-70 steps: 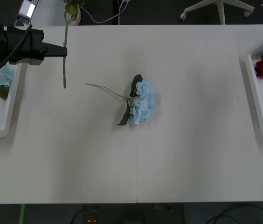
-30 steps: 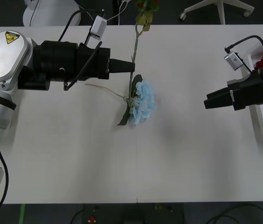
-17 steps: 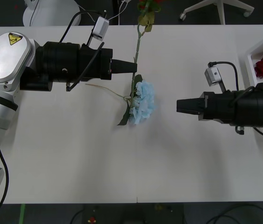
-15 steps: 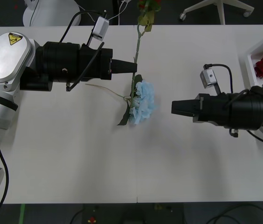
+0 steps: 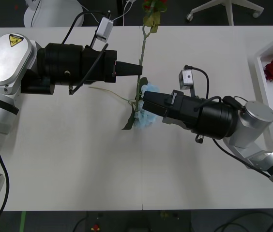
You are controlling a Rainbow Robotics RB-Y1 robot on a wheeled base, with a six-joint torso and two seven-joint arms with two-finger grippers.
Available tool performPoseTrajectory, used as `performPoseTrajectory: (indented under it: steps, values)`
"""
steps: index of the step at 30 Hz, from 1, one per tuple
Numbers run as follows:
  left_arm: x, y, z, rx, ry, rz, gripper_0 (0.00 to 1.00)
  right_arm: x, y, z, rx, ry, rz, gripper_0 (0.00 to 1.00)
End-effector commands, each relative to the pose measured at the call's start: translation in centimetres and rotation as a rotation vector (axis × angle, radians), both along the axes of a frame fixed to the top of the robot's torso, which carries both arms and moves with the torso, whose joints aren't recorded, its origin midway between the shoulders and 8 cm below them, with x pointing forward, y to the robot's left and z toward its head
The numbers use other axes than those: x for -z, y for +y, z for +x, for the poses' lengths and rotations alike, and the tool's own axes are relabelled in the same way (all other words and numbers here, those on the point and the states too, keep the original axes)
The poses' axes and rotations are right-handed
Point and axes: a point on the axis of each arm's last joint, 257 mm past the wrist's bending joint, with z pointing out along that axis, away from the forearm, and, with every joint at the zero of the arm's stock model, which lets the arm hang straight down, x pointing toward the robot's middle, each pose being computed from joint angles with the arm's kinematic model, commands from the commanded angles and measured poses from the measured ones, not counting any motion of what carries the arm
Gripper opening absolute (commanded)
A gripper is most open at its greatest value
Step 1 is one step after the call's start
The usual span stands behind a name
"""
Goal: Put the red flowers into the right box and the blue flowers into the left box
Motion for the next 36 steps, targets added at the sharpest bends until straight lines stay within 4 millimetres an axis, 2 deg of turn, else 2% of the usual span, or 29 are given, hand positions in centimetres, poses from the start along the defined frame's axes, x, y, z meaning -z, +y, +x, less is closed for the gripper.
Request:
performPoseTrajectory:
  steps: [1,11,21,23,25,26,27,28,31,36]
  values:
    - [-1.1,-1.3,-1.1,0.031,-0.031,-0.029,0.00,-2.7,1.5,-0.5,-0.019,0.004,0.082,0.97]
    - [-1.1,-1.3,-1.1,0.031,-0.031,-0.029,0.00,-5.1,3.9,-0.3,-0.036,-0.014,0.131,0.97]
    - [-1.1,-1.3,-1.1,0.031,-0.031,-0.029,0.00,-5.7,5.3,0.1,-0.035,-0.018,0.120,0.97]
    - [-1.1,-1.3,-1.1,0.031,-0.031,-0.029,0.00,-5.9,5.4,0.1,-0.037,-0.016,0.122,0.86]
    - [-1.1,-1.3,-1.1,0.031,-0.031,-0.029,0.00,-5.7,5.4,0.2,-0.034,-0.008,0.122,0.61]
    - [-1.1,-1.3,-1.1,0.031,-0.031,-0.029,0.00,-5.8,5.4,0.2,-0.036,-0.006,0.123,0.53]
    - [-1.1,-1.3,-1.1,0.031,-0.031,-0.029,0.00,-5.7,5.5,0.1,-0.039,-0.002,0.122,0.35]
    - [-1.1,-1.3,-1.1,0.031,-0.031,-0.029,0.00,-5.7,5.5,0.1,-0.039,0.002,0.124,0.23]
    - [-1.1,-1.3,-1.1,0.031,-0.031,-0.029,0.00,-5.6,5.6,0.1,-0.042,0.009,0.124,0.00]
    - [-1.1,-1.3,-1.1,0.031,-0.031,-0.029,0.00,-5.6,5.6,0.1,-0.044,0.019,0.127,0.00]
